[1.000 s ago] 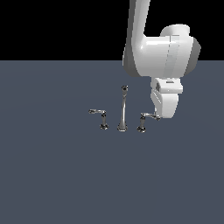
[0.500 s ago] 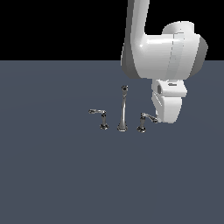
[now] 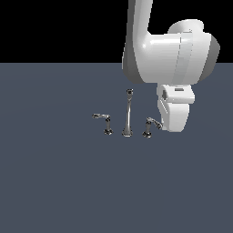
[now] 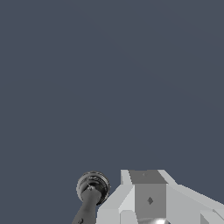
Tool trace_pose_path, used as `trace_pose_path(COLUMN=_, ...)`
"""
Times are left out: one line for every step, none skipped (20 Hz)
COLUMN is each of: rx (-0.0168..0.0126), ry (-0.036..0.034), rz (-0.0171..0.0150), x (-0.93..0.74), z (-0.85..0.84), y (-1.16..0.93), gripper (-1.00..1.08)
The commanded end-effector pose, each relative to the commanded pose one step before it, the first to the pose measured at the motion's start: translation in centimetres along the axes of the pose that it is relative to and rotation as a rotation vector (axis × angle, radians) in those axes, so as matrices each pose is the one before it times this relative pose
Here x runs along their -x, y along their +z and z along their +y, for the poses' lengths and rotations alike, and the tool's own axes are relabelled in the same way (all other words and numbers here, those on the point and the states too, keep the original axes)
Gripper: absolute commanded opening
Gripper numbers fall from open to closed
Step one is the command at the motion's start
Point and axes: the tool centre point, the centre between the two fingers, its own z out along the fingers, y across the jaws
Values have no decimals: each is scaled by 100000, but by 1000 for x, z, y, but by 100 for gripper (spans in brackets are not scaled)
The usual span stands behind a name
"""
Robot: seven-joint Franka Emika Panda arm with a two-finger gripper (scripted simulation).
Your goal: Turn on the faucet by rotating a designated handle.
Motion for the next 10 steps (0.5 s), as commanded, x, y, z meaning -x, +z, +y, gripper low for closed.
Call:
trace_pose_path(rx=244, ry=-1508, rz=-397, x=1854, z=478, y=-6, gripper=-100)
trace_pose_path(rx=36, ry=-86, rz=-27, x=457, z=204, y=2, gripper=-100)
trace_pose_path(rx=36, ry=-86, rz=-27, x=459, z=204, y=2, gripper=-100)
trace_pose_path(rx=26, ry=-61, rz=-20, x=449, z=207, y=-4, gripper=-100)
trace_pose_path(rx=44, ry=-106, rz=-34, x=474, z=203, y=6, gripper=-100)
trace_pose_path(rx=26, ry=-61, rz=-20, x=455, z=208, y=-4, gripper=-100)
trace_pose_path(rx=44, ry=-105, rz=-35, x=480, z=204, y=6, gripper=-100)
trace_pose_path(rx=0, ry=0, rz=0, x=0, z=0, y=0, gripper=-100)
trace_pose_path(rx=-242, ry=3763, rz=772, x=-2538, z=-77, y=-31, gripper=-100)
trace_pose_path(rx=25, ry=-354, rz=-73, x=683, z=-151, y=0, gripper=-100)
